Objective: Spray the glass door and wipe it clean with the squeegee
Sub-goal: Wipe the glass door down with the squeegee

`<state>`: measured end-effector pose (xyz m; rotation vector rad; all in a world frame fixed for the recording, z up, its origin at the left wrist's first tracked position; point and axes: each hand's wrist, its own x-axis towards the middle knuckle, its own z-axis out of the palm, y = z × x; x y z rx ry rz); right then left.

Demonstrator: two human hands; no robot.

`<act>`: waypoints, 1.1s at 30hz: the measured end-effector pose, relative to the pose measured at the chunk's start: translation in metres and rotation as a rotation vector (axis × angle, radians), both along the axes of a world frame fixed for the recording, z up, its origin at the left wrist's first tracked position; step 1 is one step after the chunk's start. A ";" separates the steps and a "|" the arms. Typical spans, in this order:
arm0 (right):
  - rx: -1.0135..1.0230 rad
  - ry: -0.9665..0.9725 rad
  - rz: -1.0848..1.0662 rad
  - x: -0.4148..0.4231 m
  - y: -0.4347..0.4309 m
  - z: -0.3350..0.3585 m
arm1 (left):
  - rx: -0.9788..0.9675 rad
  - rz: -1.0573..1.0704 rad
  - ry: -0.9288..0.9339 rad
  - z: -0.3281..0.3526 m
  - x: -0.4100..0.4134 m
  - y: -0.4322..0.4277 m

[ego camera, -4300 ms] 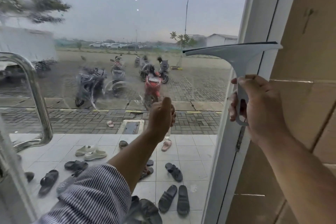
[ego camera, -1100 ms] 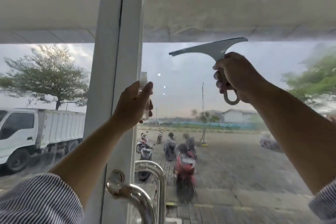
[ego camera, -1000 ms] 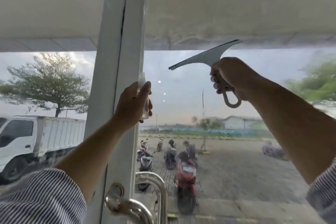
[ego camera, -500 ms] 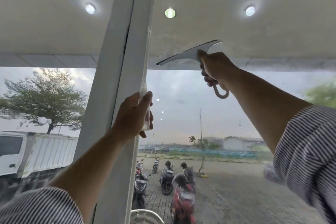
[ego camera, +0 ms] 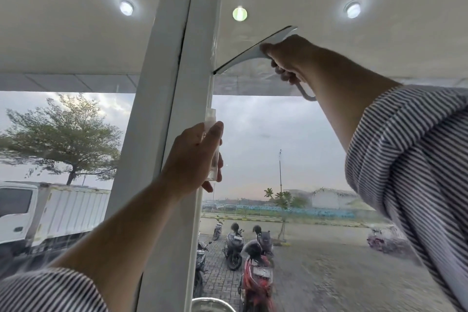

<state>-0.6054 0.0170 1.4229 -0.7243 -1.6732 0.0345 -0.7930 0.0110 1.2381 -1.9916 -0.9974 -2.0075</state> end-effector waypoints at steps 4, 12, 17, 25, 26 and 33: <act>0.062 -0.028 -0.116 -0.003 0.001 0.008 | 0.026 0.004 0.006 -0.001 0.000 -0.001; 0.124 -0.308 -0.358 0.021 0.004 -0.003 | 0.029 0.018 -0.013 -0.003 0.002 -0.002; 0.120 -0.377 -0.488 0.053 0.002 -0.005 | 0.012 0.022 -0.004 -0.006 0.003 -0.005; 0.314 -0.382 -0.436 0.000 0.005 0.000 | 0.011 0.010 -0.023 -0.005 0.004 -0.005; 0.321 -0.393 -0.423 -0.009 0.008 -0.001 | 0.013 0.013 -0.021 -0.005 0.004 -0.005; 0.395 -0.440 -0.469 -0.046 0.006 0.000 | 0.042 0.068 0.027 -0.004 0.004 -0.007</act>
